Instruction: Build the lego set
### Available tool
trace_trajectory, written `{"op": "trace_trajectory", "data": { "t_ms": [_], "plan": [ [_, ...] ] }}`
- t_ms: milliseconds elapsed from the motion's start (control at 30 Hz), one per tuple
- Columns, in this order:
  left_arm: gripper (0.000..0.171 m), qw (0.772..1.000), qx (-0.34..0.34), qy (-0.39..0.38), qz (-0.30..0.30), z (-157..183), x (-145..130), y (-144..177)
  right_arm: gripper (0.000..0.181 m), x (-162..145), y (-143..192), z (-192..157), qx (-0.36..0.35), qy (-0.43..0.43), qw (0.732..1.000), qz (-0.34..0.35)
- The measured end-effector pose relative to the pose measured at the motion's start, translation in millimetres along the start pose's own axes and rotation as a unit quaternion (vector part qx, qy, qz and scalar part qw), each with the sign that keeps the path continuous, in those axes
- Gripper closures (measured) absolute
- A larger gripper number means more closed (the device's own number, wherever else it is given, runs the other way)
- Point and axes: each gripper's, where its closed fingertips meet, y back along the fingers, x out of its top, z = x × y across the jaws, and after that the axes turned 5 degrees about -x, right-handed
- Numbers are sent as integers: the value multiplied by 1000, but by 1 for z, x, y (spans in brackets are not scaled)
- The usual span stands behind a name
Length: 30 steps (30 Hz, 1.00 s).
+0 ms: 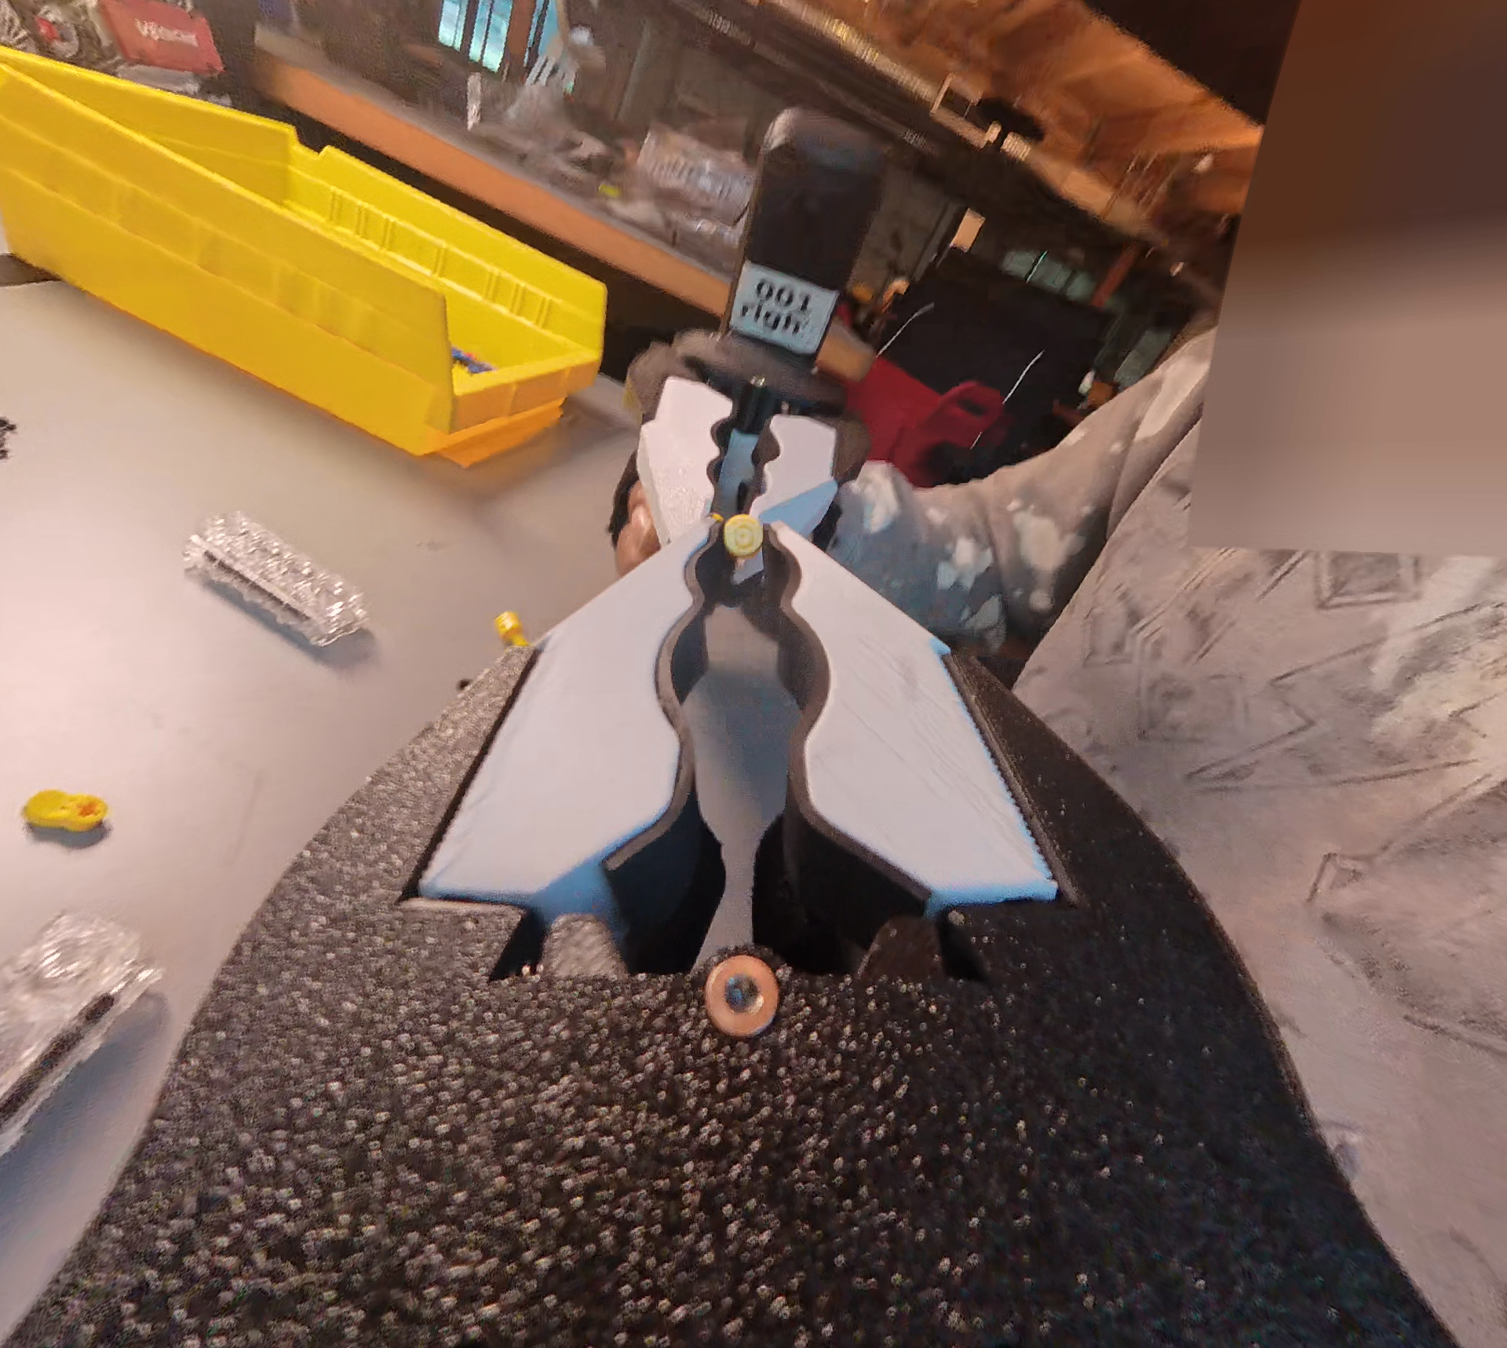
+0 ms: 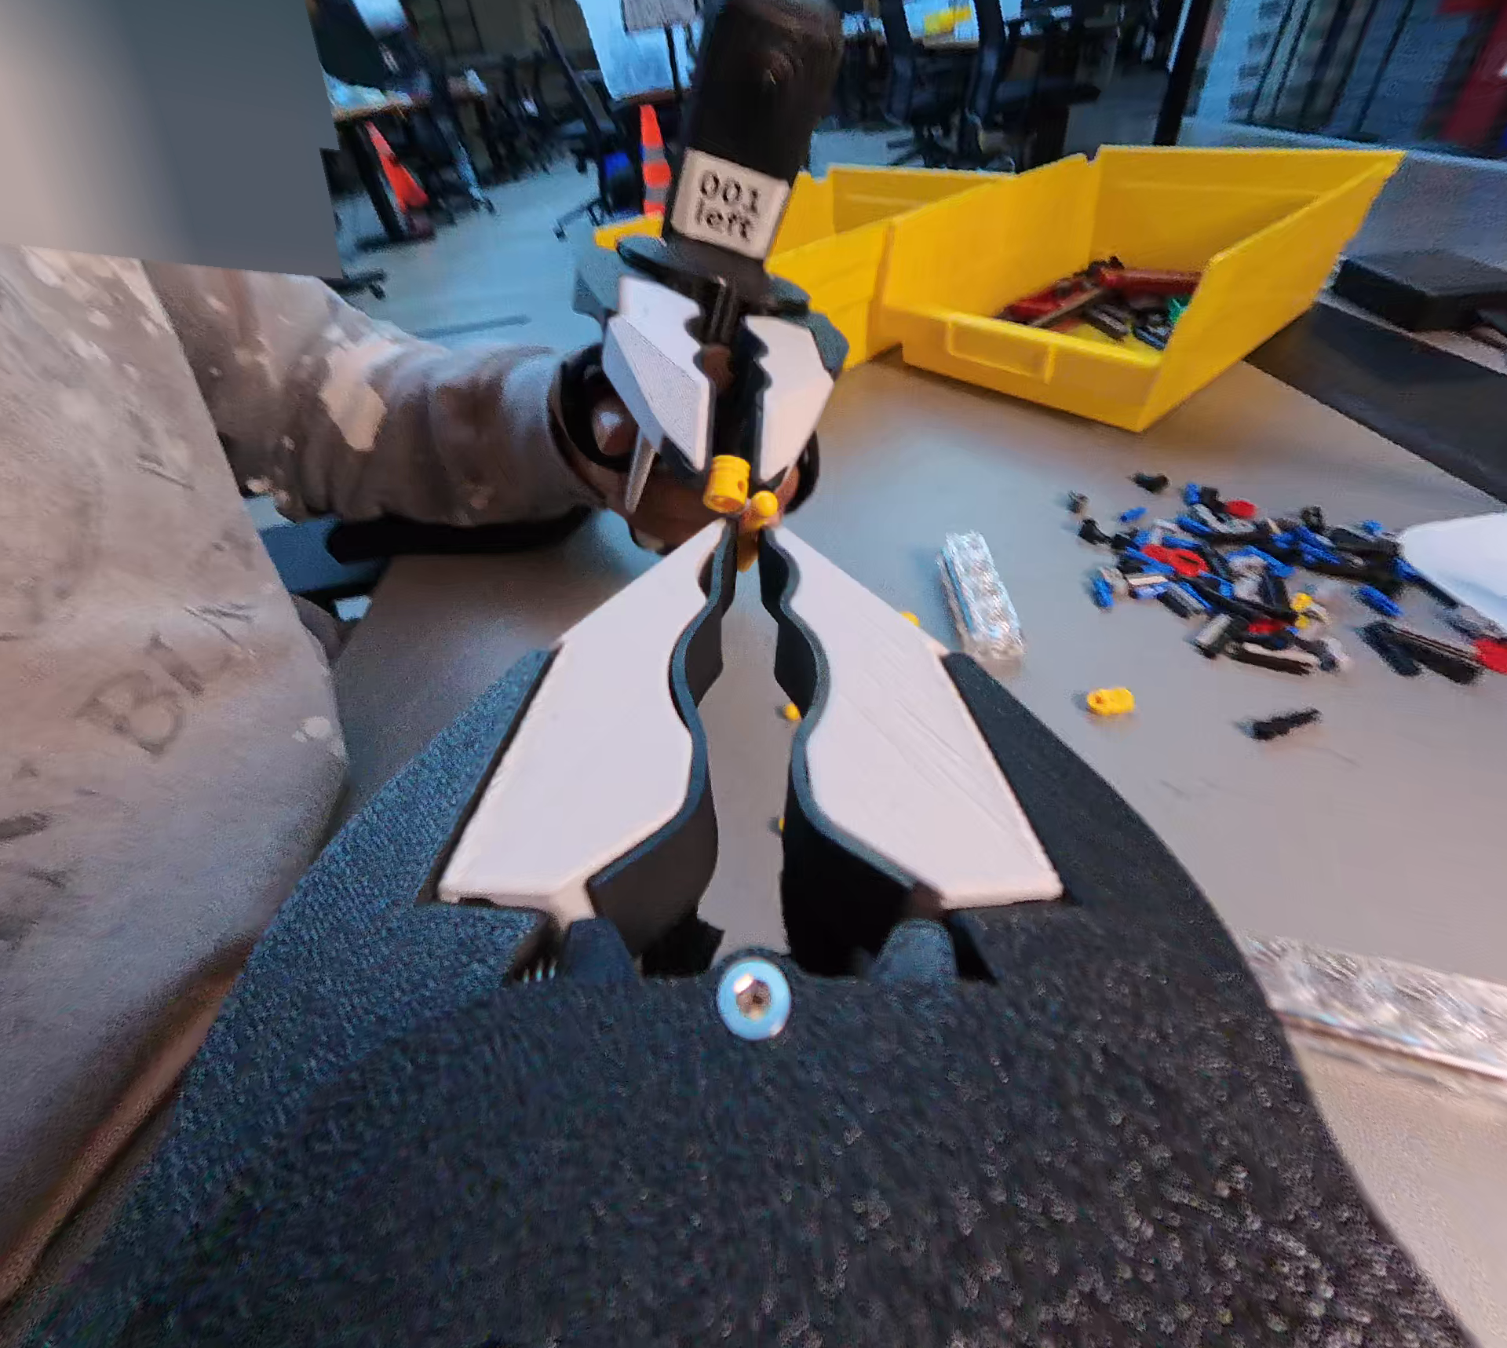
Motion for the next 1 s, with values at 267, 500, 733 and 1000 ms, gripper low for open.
{"op": "trace_trajectory", "data": {
  "t_ms": [267,500,733,1000],
  "plan": [
    [162,945,123,-64,-295,-42,-100,11,176,-61,6,27,-69,131,973,-177],
    [160,908,128,-104,-385,-42,-130,13,176,-89,5,19,-44,159,956,-244],
    [154,958,116,-74,-251,-34,-83,4,176,-87,0,11,-31,166,957,-236],
    [166,956,117,-94,-252,-32,-84,0,176,-84,-5,-1,-6,154,963,-222]
  ]
}}
